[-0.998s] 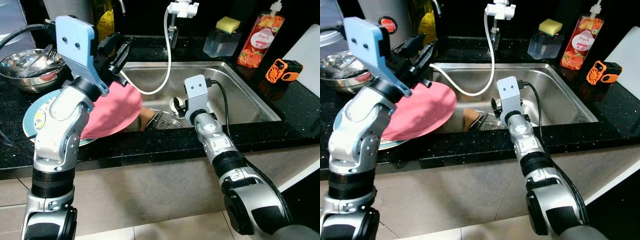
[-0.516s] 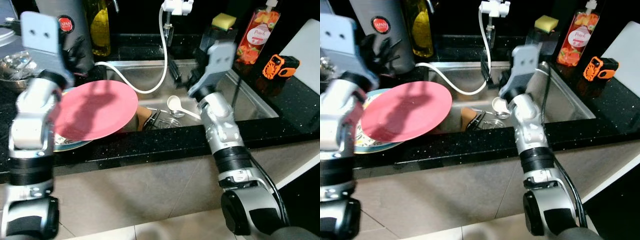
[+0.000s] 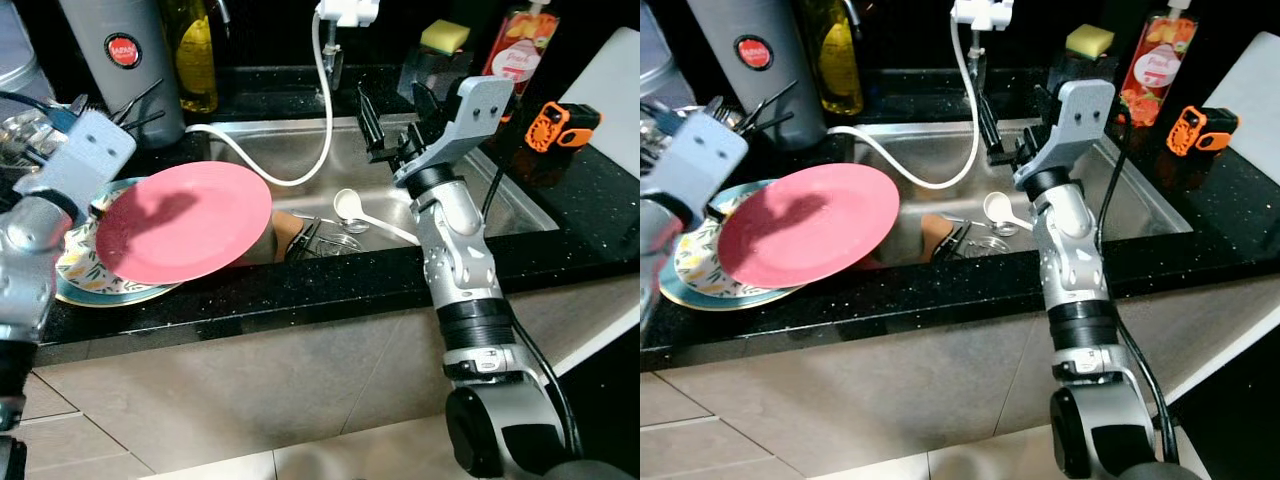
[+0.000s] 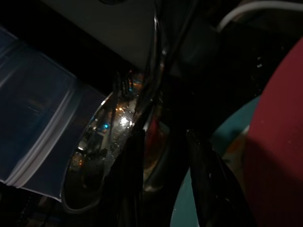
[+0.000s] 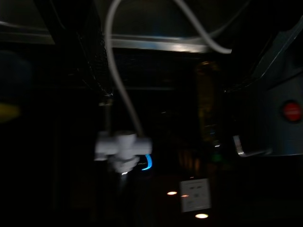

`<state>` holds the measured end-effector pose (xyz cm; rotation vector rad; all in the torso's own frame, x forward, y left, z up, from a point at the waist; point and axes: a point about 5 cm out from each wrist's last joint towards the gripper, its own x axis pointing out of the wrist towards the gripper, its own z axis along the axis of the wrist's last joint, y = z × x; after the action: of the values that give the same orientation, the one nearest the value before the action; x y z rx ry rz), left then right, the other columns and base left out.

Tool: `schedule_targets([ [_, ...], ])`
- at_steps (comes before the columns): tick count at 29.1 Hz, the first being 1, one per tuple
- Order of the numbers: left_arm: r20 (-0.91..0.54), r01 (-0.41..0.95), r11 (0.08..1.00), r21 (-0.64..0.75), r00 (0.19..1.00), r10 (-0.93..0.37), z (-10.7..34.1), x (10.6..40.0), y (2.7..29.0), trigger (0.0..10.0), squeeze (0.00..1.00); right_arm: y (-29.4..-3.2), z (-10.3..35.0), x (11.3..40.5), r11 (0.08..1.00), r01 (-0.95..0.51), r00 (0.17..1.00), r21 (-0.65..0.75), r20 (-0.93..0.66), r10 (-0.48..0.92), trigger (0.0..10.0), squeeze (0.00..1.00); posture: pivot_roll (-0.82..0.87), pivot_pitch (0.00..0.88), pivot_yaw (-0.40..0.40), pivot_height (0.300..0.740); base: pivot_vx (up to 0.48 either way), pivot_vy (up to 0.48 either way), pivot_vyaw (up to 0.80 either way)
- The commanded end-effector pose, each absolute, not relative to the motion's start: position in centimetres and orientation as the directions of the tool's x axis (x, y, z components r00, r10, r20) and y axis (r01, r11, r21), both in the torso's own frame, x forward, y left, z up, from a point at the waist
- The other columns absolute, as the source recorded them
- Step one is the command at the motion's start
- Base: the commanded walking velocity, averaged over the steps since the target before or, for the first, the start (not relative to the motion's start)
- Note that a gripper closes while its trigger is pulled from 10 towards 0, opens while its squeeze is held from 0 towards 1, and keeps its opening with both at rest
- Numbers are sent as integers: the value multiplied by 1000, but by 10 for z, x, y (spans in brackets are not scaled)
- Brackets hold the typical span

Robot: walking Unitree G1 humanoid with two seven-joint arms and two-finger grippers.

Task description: Kitchen organization

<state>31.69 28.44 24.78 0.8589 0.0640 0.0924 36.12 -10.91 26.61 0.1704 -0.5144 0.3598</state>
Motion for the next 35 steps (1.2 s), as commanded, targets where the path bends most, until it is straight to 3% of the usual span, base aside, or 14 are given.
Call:
schedule_targets([
  [1, -23, -55, 595, 802, 992, 123, 250, 315, 293, 10000, 0, -112, 266, 360, 922, -378, 812, 85, 509, 286, 10000, 0, 278, 0, -45, 740, 0, 0, 0],
  [4, -4, -47, 568, 822, 996, 88, 251, 321, 289, 10000, 0, -111, 267, 360, 917, -389, 809, 86, 508, 295, 10000, 0, 279, 0, -51, 740, 0, 0, 0],
  [8, 42, -40, 436, 899, 999, 4, 257, 340, 276, 10000, 0, -111, 269, 358, 914, -396, 804, 87, 513, 300, 10000, 0, 263, 0, -50, 740, 0, 0, 0],
  [16, 67, -49, 384, 922, 997, -35, 260, 350, 271, 10000, 0, -113, 268, 355, 915, -393, 807, 88, 510, 298, 10000, 0, 240, 0, -40, 740, 0, 0, 0],
  [29, 55, -56, 396, 916, 998, 13, 254, 362, 285, 10000, 0, -119, 265, 351, 925, -372, 819, 82, 498, 286, 10000, 0, 210, 0, -29, 740, 0, 0, 0],
  [33, 56, -75, 445, 892, 997, 55, 252, 364, 294, 9176, 0, -119, 265, 352, 923, -378, 818, 76, 495, 295, 10000, 0, 211, 0, -39, 740, 0, 0, 0],
  [34, 52, -77, 464, 883, 996, 66, 250, 364, 297, 8706, 0, -118, 265, 352, 922, -381, 817, 75, 494, 297, 10000, 0, 211, 0, -39, 740, 0, 0, 0],
  [35, 48, -76, 471, 879, 996, 72, 247, 364, 299, 7412, 0, -118, 265, 352, 921, -382, 817, 74, 494, 300, 10000, 0, 211, 0, -43, 740, 0, 0, 0],
])
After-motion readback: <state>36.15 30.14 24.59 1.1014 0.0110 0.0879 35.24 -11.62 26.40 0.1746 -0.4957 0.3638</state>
